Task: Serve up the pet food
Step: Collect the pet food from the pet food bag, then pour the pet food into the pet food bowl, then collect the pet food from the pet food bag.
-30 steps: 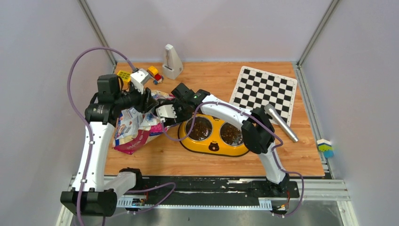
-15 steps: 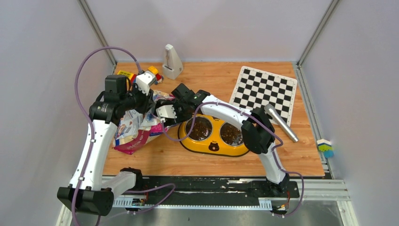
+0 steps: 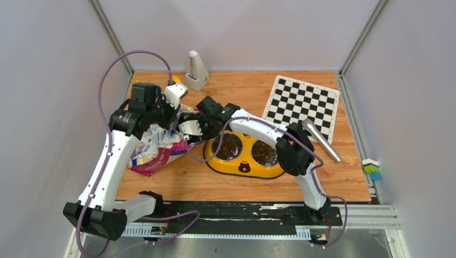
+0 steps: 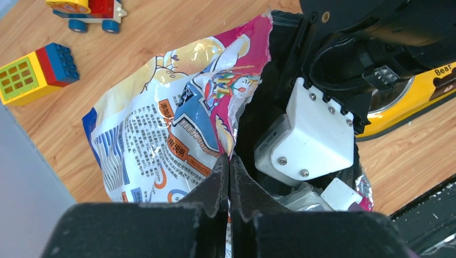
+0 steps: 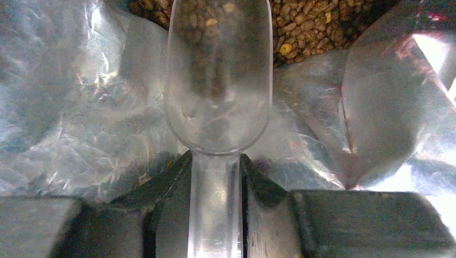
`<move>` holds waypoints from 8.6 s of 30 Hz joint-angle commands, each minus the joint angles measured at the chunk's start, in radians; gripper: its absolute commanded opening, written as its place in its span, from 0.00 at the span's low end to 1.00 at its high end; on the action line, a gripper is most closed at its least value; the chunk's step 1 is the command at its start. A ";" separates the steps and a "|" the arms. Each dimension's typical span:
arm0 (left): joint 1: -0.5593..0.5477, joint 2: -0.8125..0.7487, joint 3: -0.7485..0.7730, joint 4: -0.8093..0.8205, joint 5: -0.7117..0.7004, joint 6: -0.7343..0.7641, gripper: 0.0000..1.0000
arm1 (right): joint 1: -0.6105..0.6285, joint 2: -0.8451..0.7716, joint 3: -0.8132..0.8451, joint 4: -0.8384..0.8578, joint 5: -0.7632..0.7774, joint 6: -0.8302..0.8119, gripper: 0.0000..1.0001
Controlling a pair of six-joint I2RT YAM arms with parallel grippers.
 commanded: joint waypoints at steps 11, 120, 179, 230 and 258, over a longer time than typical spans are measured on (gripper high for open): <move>-0.051 0.112 0.329 -0.128 0.203 -0.030 0.00 | 0.011 -0.013 0.001 0.013 0.035 0.020 0.00; 0.123 -0.627 -0.457 0.003 -0.039 0.211 0.00 | -0.025 -0.089 0.001 0.184 -0.460 0.627 0.00; 0.173 -0.629 -0.422 -0.010 0.046 0.169 0.00 | -0.154 -0.610 -0.456 -0.319 0.179 0.133 0.00; 0.197 -0.638 -0.428 -0.017 0.064 0.178 0.00 | 0.060 -0.217 -0.049 0.072 0.282 -0.042 0.00; 0.199 -0.650 -0.429 -0.016 0.062 0.177 0.00 | -0.001 -0.003 0.108 0.030 -0.049 0.115 0.00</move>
